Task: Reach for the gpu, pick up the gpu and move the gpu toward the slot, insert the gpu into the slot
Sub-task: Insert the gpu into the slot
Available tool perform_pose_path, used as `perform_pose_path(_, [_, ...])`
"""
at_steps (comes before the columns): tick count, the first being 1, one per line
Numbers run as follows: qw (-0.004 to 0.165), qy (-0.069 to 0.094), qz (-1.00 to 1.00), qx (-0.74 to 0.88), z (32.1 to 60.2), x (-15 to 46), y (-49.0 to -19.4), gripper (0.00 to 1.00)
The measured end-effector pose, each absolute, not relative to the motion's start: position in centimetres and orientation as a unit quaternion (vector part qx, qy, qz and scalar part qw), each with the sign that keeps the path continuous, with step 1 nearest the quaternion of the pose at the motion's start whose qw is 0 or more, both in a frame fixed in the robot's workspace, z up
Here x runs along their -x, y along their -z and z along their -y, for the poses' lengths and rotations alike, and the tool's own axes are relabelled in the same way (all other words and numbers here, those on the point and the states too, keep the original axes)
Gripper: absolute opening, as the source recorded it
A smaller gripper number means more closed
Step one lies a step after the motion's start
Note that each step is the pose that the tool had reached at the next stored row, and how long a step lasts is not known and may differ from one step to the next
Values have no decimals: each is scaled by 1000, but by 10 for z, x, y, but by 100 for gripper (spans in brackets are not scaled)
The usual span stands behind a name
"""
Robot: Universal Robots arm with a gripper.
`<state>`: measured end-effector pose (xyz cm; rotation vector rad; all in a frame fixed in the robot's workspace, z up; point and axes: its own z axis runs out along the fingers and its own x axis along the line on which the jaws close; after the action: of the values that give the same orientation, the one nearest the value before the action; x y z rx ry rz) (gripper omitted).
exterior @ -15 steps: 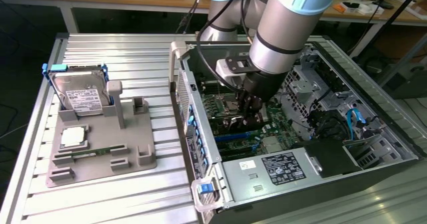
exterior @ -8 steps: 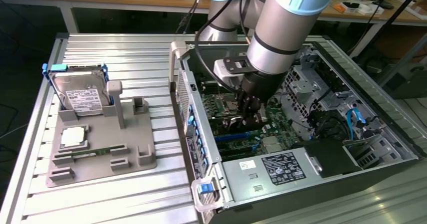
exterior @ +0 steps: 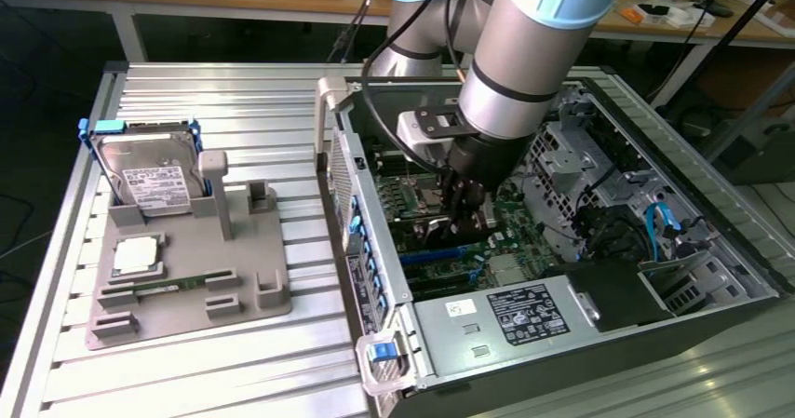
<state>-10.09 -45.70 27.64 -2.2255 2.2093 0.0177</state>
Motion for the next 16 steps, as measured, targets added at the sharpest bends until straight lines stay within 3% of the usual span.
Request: perform_pose_path(16, [3, -6, -705, 710, 457, 103, -274, 27])
